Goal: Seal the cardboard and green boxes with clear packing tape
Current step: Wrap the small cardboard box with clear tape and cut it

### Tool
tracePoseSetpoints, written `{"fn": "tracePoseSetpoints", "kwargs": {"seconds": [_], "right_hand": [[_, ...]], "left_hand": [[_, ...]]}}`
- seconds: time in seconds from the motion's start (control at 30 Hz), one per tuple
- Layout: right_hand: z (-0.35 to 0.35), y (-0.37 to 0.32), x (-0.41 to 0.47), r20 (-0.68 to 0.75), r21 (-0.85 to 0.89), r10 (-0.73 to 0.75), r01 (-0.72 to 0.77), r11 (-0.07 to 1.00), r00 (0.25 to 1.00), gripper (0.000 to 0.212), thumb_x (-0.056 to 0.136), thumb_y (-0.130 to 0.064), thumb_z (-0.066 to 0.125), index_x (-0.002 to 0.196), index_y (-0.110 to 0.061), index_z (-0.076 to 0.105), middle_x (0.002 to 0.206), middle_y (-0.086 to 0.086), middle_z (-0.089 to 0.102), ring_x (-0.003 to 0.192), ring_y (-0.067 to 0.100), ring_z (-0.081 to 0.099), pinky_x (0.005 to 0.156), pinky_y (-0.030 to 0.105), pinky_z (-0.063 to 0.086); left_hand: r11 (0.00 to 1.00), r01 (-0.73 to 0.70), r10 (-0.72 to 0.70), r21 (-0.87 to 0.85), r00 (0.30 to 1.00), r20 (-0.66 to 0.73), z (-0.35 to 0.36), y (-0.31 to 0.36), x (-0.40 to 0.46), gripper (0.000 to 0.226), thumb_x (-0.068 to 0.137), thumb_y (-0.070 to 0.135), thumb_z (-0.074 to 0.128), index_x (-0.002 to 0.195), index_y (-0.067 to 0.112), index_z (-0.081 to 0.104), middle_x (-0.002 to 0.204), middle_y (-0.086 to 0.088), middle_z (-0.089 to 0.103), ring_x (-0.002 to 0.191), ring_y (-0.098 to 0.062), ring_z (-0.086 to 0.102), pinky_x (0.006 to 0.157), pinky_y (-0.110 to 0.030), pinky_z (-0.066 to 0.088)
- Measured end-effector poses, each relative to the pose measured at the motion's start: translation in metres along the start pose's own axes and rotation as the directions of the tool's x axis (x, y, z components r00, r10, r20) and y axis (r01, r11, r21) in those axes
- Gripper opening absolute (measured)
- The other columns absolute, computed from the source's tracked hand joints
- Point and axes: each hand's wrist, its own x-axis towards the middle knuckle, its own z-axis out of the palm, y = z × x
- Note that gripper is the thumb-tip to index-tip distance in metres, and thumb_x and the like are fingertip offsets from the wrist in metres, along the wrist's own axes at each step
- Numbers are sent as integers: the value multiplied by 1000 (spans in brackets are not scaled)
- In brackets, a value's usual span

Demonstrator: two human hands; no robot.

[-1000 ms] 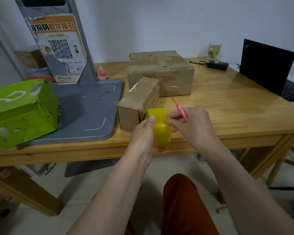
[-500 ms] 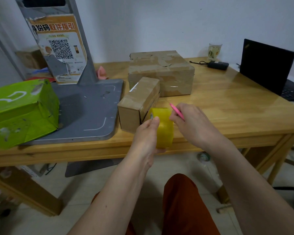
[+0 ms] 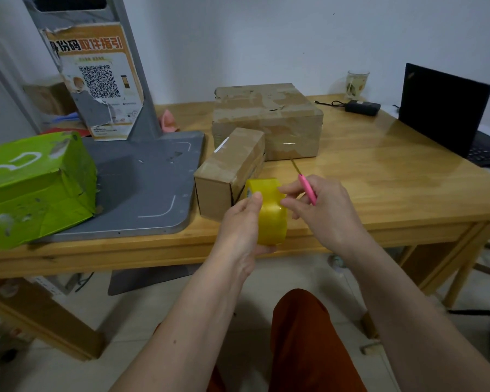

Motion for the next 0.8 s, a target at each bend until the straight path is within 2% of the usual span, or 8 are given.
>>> {"fn": "tracePoseSetpoints", "kwargs": {"seconds": [0.07,0.2,0.3,0.37,0.43,0.53,0.6,0.8], "right_hand": [[1,-1,0,-48,7,-12,13,1000,999,12,84,-11,72,81,-21,66,81,-2,64,60,2,59,57,9,42],[2,-3,1,-40,-120,-76,71,990,996,18,87,-12,68,76,-23,61,86,1,59,75,14,58,66,21,40],[3,-6,-2,3,-118,-94,94,989,996,20,88,-13,68,75,-27,60,85,-2,57,77,14,57,68,21,41],[1,-8,-3,-53,-49,-98,95,994,994,17,87,-12,68,82,-27,62,83,-7,58,74,10,59,64,12,41],[-2,-8,-1,-107,-25,-78,75,997,991,21,88,-12,68,103,-26,64,85,-8,61,73,7,61,64,10,44],[-2,-3,1,-75,-86,-63,57,995,995,29,89,-16,67,118,-24,65,90,-3,63,77,14,62,75,29,52],[3,0,-1,-68,-138,-63,54,989,996,22,90,-18,66,112,-19,69,92,0,63,77,17,62,78,38,53],[10,0,-2,-153,-243,-129,89,966,980,13,89,-19,68,88,-6,69,83,8,65,74,26,62,72,44,53]], "left_hand": [[1000,-3,3,4,1000,-1,0,-1,1,17,99,43,51,97,30,60,111,-4,60,102,-31,61,82,-56,57],[1000,-11,11,13,1000,-8,2,-3,0,35,99,43,52,123,20,61,121,-9,61,103,-31,62,80,-58,57],[1000,-10,10,-26,1000,-2,2,0,-1,25,101,40,49,110,21,63,110,-6,61,94,-26,61,83,-60,55],[999,-2,2,-42,1000,5,2,0,0,25,102,40,47,108,22,63,105,-5,63,91,-25,61,84,-60,55],[1000,-2,2,-23,1000,14,1,-2,1,35,101,43,48,121,18,61,117,-11,65,99,-30,63,80,-59,56],[1000,-16,16,-19,1000,3,1,-2,0,37,100,44,48,124,18,61,121,-12,65,100,-29,64,78,-59,57],[999,-19,19,-28,1000,3,2,-2,-1,30,101,42,48,117,20,62,118,-11,64,100,-29,64,81,-59,56],[999,-34,35,-22,999,9,4,-4,-3,25,101,42,47,107,24,64,115,-11,66,100,-32,66,82,-57,56]]}}
